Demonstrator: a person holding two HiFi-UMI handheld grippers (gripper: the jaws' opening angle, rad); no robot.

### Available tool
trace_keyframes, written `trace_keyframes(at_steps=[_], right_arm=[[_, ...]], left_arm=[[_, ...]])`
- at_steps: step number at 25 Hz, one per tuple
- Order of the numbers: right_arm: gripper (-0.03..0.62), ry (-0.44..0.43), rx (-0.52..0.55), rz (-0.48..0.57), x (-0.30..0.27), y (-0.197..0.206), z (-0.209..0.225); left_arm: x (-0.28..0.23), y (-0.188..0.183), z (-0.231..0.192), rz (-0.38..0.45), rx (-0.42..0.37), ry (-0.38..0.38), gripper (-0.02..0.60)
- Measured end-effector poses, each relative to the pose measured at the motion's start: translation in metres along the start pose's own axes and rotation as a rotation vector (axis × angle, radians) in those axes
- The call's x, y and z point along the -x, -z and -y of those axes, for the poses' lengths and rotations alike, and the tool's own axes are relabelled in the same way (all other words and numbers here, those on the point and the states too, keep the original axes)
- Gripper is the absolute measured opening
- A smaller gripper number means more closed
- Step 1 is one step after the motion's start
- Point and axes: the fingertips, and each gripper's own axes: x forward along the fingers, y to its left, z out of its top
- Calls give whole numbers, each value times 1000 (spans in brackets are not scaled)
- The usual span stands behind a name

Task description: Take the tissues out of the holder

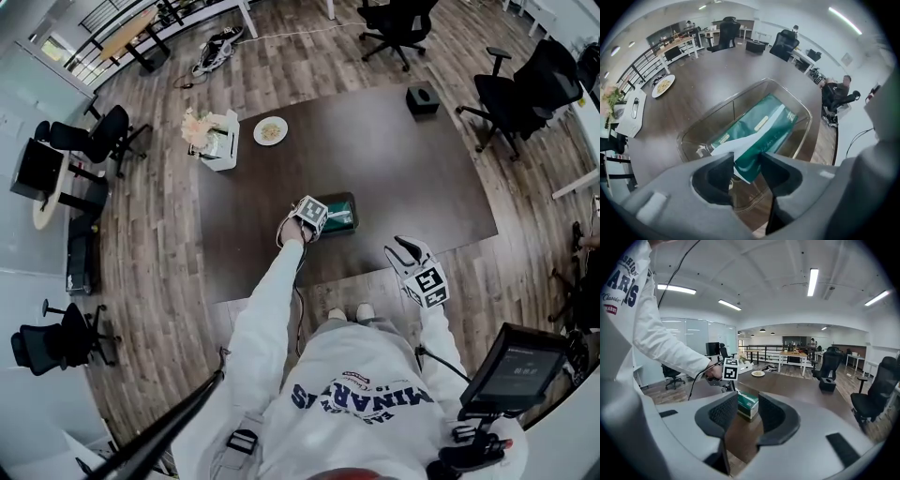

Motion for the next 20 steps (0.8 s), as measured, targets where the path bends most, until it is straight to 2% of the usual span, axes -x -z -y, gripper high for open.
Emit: trace_keyframes(at_steps=[4, 8, 11, 20], right_arm=[[135, -15, 3, -7, -5, -1, -6], [135, -22, 6, -14, -7, 0, -8], [135, -26, 9, -18, -8, 0, -9], [135, -17, 10, -21, -8, -1, -3]], left_arm=[[10, -1, 2, 80, -23, 8, 143], [17, -1, 10, 159, -24, 27, 69], [20, 0, 16, 194, -53, 39, 39], [33, -4, 23, 297, -69, 85, 12]])
